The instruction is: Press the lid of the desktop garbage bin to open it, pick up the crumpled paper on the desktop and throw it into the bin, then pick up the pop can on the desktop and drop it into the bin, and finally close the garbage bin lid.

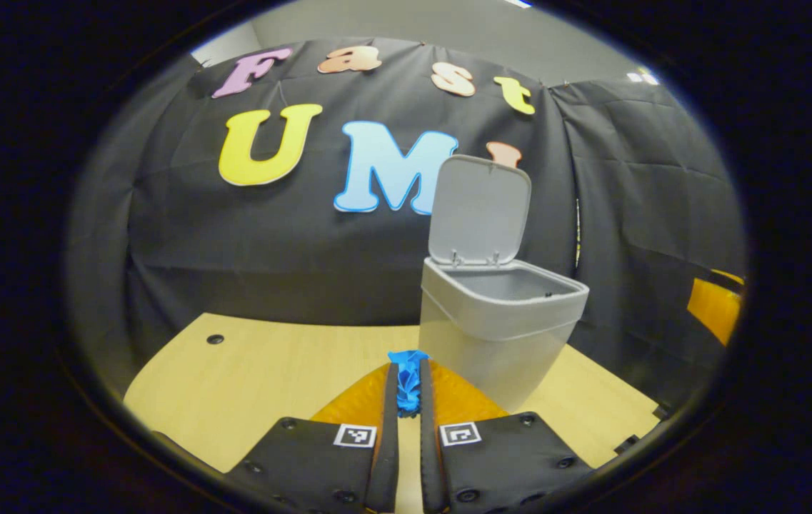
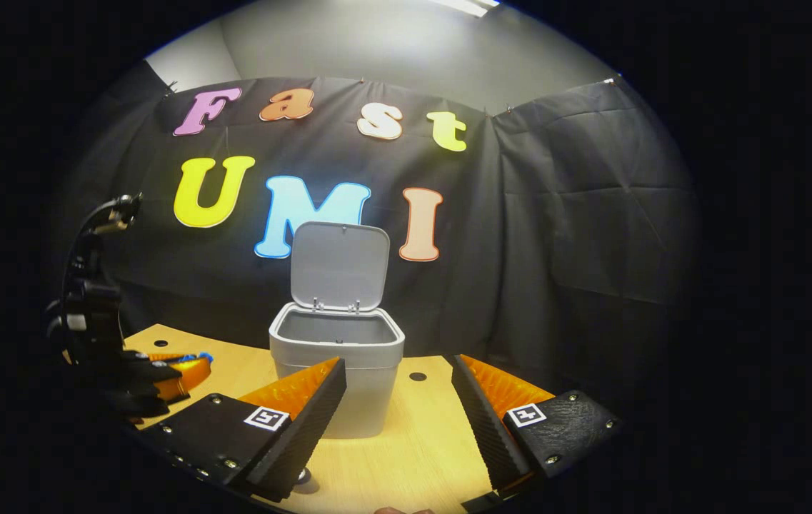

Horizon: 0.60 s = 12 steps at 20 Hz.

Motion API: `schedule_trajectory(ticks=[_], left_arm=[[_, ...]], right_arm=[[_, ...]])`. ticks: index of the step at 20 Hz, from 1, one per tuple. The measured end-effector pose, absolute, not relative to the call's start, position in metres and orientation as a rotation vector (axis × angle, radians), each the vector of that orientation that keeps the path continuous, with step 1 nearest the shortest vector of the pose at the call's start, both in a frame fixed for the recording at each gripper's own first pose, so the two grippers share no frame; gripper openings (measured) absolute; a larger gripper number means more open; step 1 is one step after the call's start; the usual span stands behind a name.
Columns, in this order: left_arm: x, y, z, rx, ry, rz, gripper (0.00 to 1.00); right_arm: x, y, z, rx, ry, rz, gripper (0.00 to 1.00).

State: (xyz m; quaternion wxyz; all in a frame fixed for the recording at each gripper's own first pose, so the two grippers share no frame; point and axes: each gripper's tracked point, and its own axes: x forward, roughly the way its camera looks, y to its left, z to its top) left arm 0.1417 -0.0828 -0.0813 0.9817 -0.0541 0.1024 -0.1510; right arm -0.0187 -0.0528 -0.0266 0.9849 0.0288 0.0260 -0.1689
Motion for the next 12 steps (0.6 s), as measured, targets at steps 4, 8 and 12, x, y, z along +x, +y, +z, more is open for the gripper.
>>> schedule_trajectory(ticks=[4,8,12], left_arm=[[0.175,-0.111,-0.038,-0.126,0.128,-0.336,0.2],[0.204,-0.147,-0.013,-0.121,0.085,-0.381,0.2],[0.226,-0.182,-0.007,-0.09,0.065,-0.416,0.2]], right_arm=[[-0.024,-0.066,-0.032,0.052,0.075,-0.377,0.95],[-0.032,-0.084,-0.038,0.046,0.097,-0.431,0.95],[-0.036,-0.094,-0.04,0.049,0.117,-0.463,0.95]])
